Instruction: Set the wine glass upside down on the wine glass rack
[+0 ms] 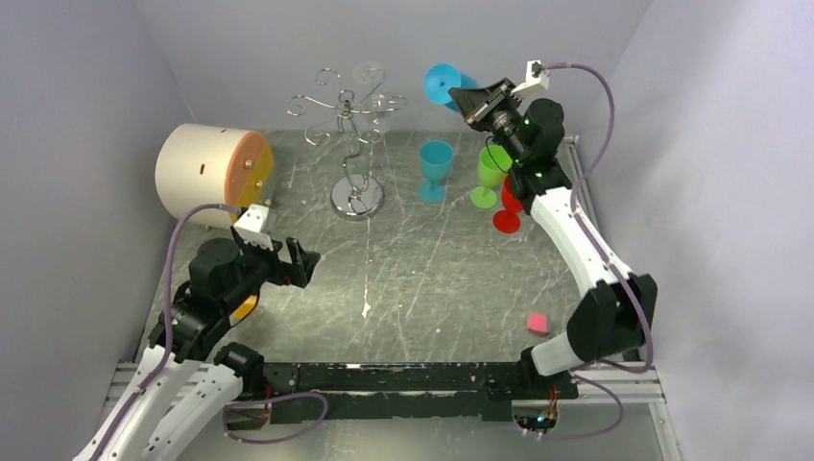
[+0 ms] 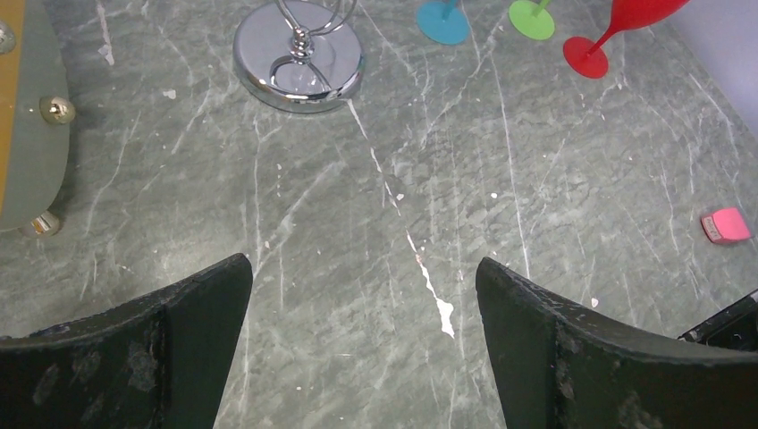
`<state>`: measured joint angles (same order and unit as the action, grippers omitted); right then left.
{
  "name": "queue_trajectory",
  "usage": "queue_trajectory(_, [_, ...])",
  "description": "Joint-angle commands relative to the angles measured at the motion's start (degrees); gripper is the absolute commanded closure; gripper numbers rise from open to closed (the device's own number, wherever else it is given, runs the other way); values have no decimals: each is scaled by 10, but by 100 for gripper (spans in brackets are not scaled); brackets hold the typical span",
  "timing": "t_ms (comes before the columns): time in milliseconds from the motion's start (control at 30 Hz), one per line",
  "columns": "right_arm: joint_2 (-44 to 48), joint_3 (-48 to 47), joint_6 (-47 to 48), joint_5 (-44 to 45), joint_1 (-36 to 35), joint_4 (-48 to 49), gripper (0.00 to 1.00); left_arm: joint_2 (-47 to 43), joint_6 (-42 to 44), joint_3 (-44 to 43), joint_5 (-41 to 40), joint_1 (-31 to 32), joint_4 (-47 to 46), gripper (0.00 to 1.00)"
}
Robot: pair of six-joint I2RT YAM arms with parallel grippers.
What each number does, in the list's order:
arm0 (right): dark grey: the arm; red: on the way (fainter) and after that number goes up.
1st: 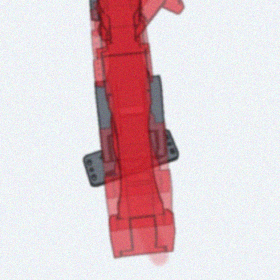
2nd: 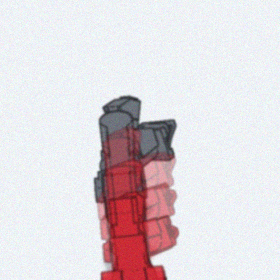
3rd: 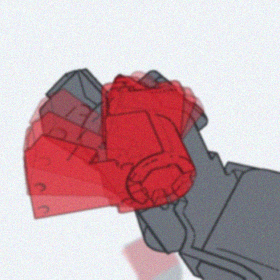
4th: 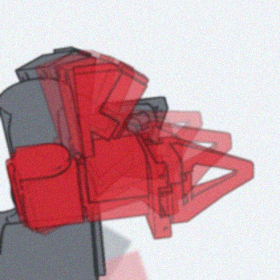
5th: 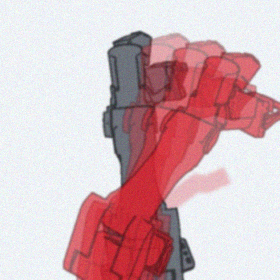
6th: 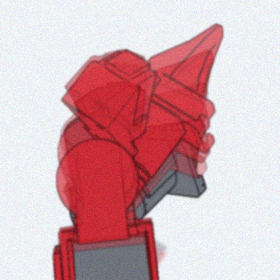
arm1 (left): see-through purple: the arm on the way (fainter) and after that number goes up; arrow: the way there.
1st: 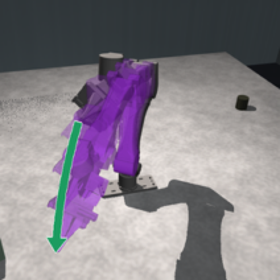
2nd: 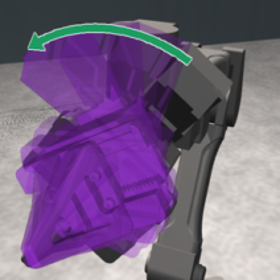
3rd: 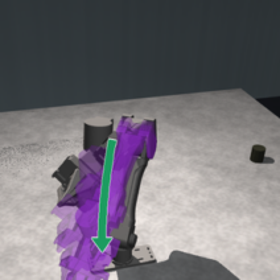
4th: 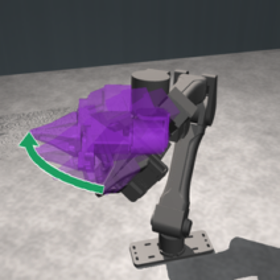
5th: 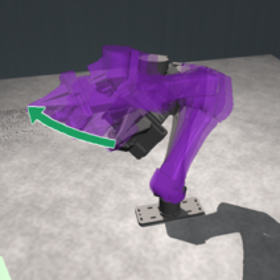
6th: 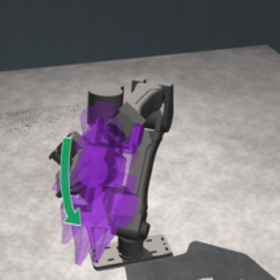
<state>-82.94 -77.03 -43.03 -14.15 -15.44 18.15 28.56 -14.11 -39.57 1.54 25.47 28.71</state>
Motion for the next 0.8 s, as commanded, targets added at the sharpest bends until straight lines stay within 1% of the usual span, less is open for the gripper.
queue_trajectory(0, [-49, -29, -117, -58, 11, 45, 100, 6, 8, 3, 5, -2, -11, 1])
queue_trajectory(200, [-104, -65, -159, -74, 12, 75, 100, 5, 7, 5, 4, -2, -11, 1])
queue_trajectory(433, [-142, -67, -236, -88, 11, 128, 100, 3, 6, 6, 5, -2, -12, 1])
queue_trajectory(633, [-175, -93, -267, -111, 6, 130, 100, 2, 5, 5, 0, -2, -11, 1])
queue_trajectory(767, [-188, -114, -254, -111, -4, 104, 100, 4, 6, 5, 1, -3, -11, 1])
